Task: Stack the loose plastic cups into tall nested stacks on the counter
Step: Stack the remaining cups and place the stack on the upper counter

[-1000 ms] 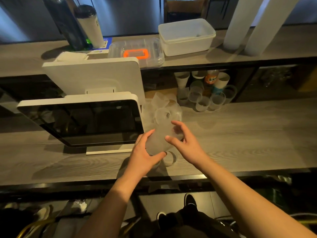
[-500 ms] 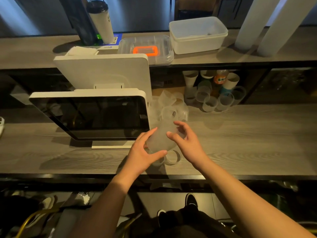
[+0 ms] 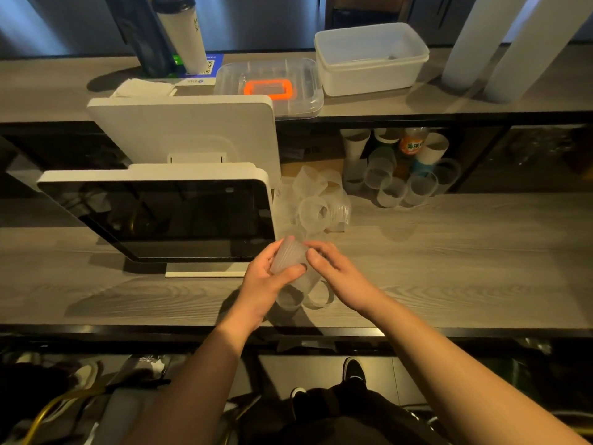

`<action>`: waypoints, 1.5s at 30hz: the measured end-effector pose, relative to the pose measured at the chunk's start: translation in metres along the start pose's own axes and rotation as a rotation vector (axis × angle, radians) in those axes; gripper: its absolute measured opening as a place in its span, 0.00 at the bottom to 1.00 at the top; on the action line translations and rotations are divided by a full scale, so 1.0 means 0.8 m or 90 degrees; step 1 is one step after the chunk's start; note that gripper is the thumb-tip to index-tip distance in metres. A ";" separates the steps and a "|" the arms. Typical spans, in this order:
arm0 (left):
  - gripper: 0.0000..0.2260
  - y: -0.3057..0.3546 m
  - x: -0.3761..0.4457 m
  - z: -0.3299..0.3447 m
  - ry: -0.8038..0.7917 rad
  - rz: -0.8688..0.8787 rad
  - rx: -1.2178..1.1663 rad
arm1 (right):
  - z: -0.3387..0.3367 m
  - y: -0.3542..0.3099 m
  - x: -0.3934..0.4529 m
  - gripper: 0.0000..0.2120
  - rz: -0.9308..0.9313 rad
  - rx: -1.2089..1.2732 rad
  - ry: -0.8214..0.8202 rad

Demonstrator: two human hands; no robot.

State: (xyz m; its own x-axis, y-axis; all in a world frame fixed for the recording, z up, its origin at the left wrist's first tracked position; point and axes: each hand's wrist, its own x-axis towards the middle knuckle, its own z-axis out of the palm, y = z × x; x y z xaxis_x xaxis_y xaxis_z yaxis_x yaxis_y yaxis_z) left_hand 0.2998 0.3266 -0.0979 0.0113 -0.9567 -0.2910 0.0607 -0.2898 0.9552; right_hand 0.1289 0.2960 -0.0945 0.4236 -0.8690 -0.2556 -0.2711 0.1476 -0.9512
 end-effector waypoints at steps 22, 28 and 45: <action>0.30 -0.069 -0.020 -0.045 0.141 -0.062 -0.003 | 0.007 0.180 0.042 0.42 0.152 -0.430 0.073; 0.32 -0.071 -0.025 -0.047 0.136 -0.050 -0.004 | 0.003 0.179 0.016 0.42 0.120 -0.175 0.188; 0.29 -0.033 -0.009 -0.011 0.016 -0.016 0.056 | -0.029 0.033 -0.002 0.28 -0.059 0.076 0.102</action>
State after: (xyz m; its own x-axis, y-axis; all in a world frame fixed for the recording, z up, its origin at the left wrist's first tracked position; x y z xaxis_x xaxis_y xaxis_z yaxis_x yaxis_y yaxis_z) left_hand 0.3068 0.3416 -0.1218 0.0364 -0.9486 -0.3144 -0.0268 -0.3155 0.9486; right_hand 0.1006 0.2905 -0.1154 0.2968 -0.9439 -0.1450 -0.1298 0.1105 -0.9854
